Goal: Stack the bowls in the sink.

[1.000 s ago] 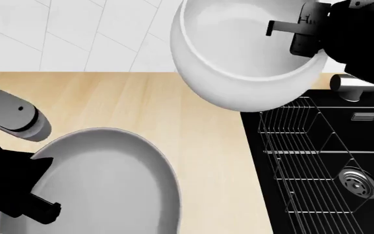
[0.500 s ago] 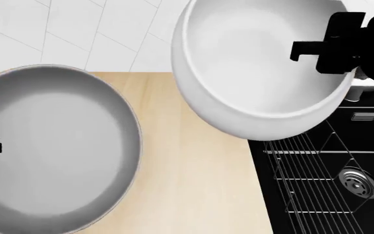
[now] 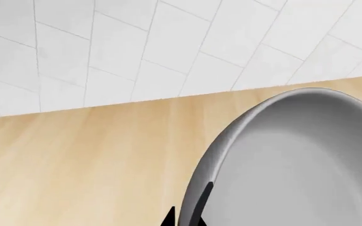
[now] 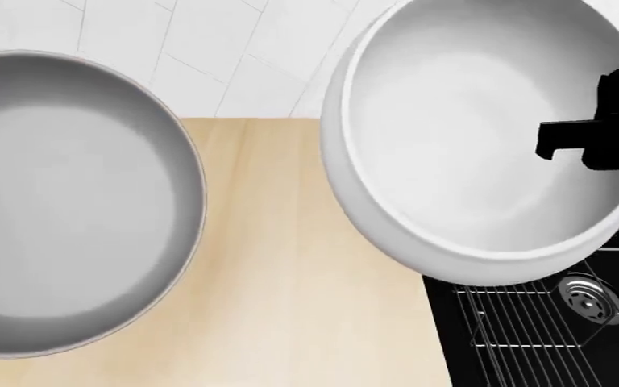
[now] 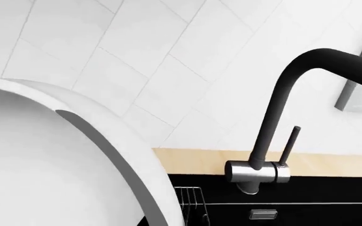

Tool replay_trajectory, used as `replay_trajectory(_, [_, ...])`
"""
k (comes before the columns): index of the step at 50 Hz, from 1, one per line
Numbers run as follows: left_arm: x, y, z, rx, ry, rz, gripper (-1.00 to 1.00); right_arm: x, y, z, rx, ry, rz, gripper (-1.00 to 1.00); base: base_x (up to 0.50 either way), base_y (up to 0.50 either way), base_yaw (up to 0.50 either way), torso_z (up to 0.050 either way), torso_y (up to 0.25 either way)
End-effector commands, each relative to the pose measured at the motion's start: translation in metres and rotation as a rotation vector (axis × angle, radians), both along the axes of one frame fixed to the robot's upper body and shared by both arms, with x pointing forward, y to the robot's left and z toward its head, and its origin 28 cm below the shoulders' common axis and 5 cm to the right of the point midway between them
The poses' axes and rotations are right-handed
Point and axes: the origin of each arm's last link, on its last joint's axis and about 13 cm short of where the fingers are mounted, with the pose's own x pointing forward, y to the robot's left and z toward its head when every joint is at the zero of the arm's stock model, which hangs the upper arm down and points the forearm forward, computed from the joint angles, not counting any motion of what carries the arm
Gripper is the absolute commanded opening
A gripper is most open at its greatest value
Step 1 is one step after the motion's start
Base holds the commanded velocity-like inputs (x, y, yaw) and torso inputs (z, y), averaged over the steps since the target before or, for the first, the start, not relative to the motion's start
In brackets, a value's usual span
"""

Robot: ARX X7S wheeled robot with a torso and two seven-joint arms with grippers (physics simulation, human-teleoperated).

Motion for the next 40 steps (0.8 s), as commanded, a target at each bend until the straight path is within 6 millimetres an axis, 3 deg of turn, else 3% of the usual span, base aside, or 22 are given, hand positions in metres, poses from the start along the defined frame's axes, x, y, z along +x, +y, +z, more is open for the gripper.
replay_trajectory(1, [-0.005, 0.003, 0.005, -0.013, -0.045, 0.018, -1.00, -0.010, -0.007, -0.004, -0.029, -0.010, -0.010, -1.00, -0.50, 0.00, 0.00, 0.000, 0.011])
replay_trajectory(20, [-0.008, 0.005, 0.006, -0.011, -0.049, 0.032, -1.00, -0.021, -0.015, -0.005, -0.024, -0.018, -0.041, -1.00, -0.50, -0.04, 0.00, 0.000, 0.000])
replay_trajectory(40, [-0.009, 0.007, 0.006, -0.007, -0.056, 0.043, -1.00, -0.038, -0.035, -0.012, 0.022, -0.049, -0.154, -1.00, -0.29, -0.48, 0.00, 0.000, 0.000])
